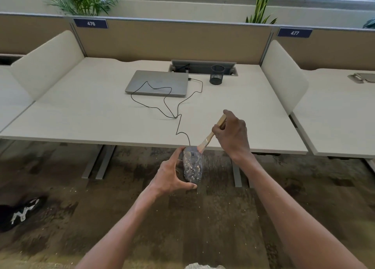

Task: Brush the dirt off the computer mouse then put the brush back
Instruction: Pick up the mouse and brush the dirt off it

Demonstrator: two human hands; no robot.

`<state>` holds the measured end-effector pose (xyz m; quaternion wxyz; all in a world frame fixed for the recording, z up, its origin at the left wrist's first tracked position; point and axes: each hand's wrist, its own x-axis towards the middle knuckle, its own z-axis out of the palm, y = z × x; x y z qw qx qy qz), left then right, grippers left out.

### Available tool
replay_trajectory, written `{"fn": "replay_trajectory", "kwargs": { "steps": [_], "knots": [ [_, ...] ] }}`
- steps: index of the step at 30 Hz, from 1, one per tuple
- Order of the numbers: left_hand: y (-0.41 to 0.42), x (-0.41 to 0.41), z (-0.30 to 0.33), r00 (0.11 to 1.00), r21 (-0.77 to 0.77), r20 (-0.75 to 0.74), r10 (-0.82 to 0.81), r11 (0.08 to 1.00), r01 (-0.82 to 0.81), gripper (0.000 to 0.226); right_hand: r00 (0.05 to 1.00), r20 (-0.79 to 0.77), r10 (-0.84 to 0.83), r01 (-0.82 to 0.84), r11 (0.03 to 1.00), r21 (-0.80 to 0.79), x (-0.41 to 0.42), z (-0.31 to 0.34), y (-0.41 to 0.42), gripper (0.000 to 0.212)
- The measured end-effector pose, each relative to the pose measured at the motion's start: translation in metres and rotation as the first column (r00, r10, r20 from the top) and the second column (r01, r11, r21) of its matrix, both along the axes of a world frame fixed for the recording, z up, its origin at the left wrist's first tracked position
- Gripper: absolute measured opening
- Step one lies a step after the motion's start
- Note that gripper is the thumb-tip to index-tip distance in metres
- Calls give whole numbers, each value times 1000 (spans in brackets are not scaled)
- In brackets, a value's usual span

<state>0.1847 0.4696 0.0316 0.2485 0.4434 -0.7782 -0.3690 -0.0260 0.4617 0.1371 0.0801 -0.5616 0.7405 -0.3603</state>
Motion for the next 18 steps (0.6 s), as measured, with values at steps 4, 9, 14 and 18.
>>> {"fn": "replay_trajectory", "kwargs": {
  "steps": [4,9,14,18],
  "knots": [
    [4,0,1,1000,11,-8,26,1000,-26,127,1000,-8,-14,14,999,-31,-4,4,2,56],
    [7,-4,3,999,8,7,46,999,-46,131,998,26,49,-46,994,-103,7,12,5,55],
    [11,-6,5,999,-20,9,51,999,-51,126,998,43,49,-46,997,-67,6,8,12,53],
    [15,-3,5,998,-19,-2,69,997,-69,130,1000,9,17,-17,1000,-17,-4,5,18,53]
  ]
}}
